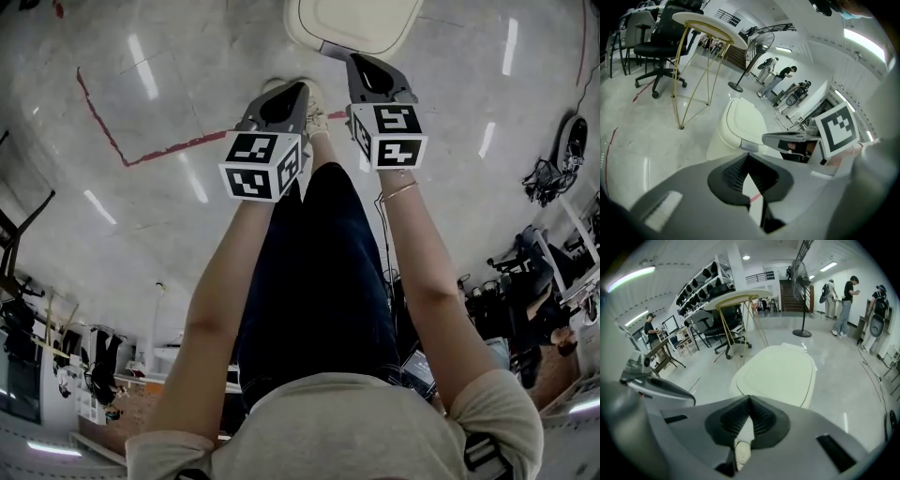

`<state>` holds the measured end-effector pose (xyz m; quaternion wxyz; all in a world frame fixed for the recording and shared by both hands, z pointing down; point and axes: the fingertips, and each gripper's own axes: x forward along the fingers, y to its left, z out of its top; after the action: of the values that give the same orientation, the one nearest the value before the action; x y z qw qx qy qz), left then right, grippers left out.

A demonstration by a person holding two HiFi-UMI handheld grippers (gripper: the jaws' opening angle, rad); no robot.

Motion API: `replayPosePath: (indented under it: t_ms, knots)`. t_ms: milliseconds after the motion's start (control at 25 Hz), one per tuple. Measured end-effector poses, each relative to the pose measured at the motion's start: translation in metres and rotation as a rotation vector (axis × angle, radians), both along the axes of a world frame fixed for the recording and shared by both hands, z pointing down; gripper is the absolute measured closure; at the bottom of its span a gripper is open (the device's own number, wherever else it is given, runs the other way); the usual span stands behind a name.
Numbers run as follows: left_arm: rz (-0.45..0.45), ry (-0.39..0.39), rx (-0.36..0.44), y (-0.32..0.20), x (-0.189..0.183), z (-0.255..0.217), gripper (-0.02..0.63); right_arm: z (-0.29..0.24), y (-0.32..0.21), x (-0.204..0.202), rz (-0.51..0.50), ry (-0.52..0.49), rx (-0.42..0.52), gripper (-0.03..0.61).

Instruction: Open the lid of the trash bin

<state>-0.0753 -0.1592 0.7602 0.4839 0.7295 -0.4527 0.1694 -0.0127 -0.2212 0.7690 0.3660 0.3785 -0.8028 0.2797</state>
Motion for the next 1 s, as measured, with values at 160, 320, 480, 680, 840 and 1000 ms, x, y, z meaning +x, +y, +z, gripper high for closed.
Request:
replayPosePath:
  t_ms: [160,320,480,680,840,1000]
  knots:
    - [-0.007,-0.007,-0.005,0.002,-0.005,0.011,0.606,0.021,0.000,-0.006,0.010,0.020,-0.029,0.571]
    - [-0.017,0.002,-0.005,-0.001,-0.008,0.017,0.606,0.031,0.004,-0.005,0.020,0.033,-0.054,0.571]
    - [-0.022,0.008,0.012,-0.007,-0.011,0.019,0.606,0.037,0.004,-0.005,0.031,0.026,-0.071,0.571]
    - [-0.006,0.023,0.043,-0.017,-0.008,0.018,0.606,0.042,0.007,-0.005,0.019,0.038,-0.078,0.571]
    - [0.006,0.044,0.036,-0.020,-0.004,0.016,0.606,0.042,0.008,-0.004,0.036,0.024,-0.074,0.571]
    - [-0.006,0.051,0.035,-0.022,-0.006,0.015,0.606,0.044,0.008,-0.005,0.052,0.049,-0.076,0.571]
